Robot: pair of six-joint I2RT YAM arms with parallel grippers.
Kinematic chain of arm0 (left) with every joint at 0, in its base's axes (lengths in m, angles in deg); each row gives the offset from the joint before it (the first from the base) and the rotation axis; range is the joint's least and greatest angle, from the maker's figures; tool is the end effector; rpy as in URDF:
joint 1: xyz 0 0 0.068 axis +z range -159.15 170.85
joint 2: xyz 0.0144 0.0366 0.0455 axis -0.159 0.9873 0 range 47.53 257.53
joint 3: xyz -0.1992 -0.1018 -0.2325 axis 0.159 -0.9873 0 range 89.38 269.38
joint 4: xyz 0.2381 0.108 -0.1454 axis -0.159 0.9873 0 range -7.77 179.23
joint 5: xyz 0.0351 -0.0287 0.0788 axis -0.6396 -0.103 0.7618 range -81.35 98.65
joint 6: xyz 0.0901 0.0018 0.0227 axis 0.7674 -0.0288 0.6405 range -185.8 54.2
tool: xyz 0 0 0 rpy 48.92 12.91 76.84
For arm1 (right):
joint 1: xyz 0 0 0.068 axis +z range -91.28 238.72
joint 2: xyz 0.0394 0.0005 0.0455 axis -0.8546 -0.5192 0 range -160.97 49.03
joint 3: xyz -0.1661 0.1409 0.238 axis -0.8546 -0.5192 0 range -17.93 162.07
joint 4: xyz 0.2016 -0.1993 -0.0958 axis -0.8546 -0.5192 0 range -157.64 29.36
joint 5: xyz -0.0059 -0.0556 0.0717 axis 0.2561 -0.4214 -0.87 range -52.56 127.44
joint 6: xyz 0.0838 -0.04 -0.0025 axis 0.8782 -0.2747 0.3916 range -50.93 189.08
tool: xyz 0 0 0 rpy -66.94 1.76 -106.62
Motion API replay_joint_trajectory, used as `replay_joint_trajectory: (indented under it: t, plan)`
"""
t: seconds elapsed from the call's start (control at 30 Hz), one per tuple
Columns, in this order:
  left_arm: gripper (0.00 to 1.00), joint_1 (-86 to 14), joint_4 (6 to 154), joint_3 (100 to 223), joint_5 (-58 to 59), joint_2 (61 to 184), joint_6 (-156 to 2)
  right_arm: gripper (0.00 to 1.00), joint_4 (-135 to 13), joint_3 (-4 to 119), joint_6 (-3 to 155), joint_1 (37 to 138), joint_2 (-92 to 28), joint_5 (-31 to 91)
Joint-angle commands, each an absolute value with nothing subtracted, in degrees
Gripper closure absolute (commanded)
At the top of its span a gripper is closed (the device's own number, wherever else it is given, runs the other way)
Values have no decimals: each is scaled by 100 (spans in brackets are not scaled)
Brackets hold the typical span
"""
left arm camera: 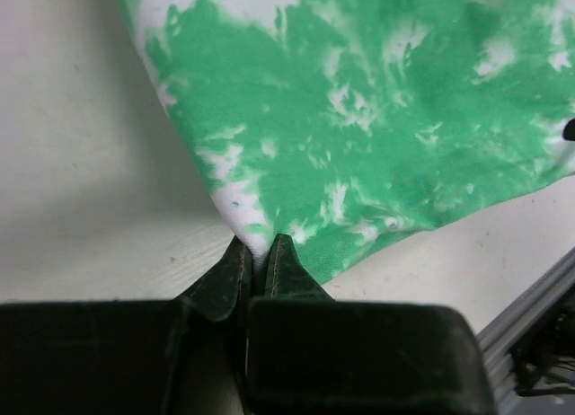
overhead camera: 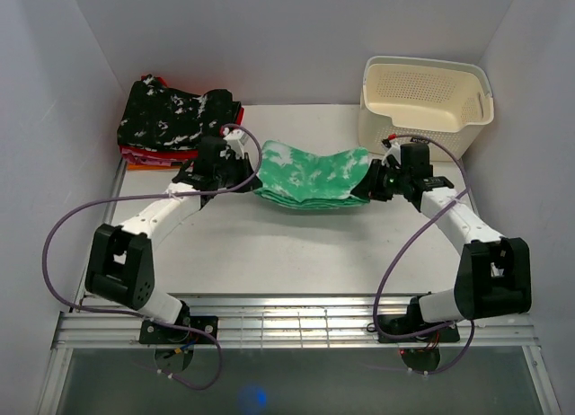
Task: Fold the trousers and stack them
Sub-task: Neatly place the folded trousers to the corner
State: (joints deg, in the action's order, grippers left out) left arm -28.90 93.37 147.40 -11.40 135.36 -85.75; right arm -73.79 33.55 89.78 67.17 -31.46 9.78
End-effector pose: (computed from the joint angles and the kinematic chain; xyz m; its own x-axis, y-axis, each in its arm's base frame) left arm 0.3671 -0.1624 0.2389 -0.7714 -0.0635 -0.6332 0.3171 0.8244 -0.4689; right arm 0.3464 0.0908 0.2393 -0.7873 0.1997 -0.5833 -0.2055 0.8070 0.5536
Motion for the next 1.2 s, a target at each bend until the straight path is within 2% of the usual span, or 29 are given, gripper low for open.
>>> replay_joint_trajectory:
  t: [0.0,0.27,0.4,0.5,0.8,0.93,1.17]
  plan:
    - [100,-2866,9462,15336,-490,12673,-7381,92,-7154,4206,8727,6917,-2849,1519]
    - [100,-2770,8796,16100,-14,11899,-6686,92,-6504,5843,8490,7769,-3156,1959]
    - [100,-2480,8295,16250,302,11854,-6317,92,-6170,6835,8340,8148,-3883,2196]
    - [100,-2059,7750,16311,513,11951,-6149,92,-5863,7661,8340,8403,-4586,2311]
    - [100,-116,6730,16558,-154,12601,-6747,92,-5353,10551,8138,9229,-6906,2785]
    - [100,612,6264,16505,-478,12900,-7010,92,-4905,11265,8103,9501,-7664,3022]
    - [100,1387,5500,16400,-857,13540,-7371,92,-3859,11661,7804,9949,-8709,3418]
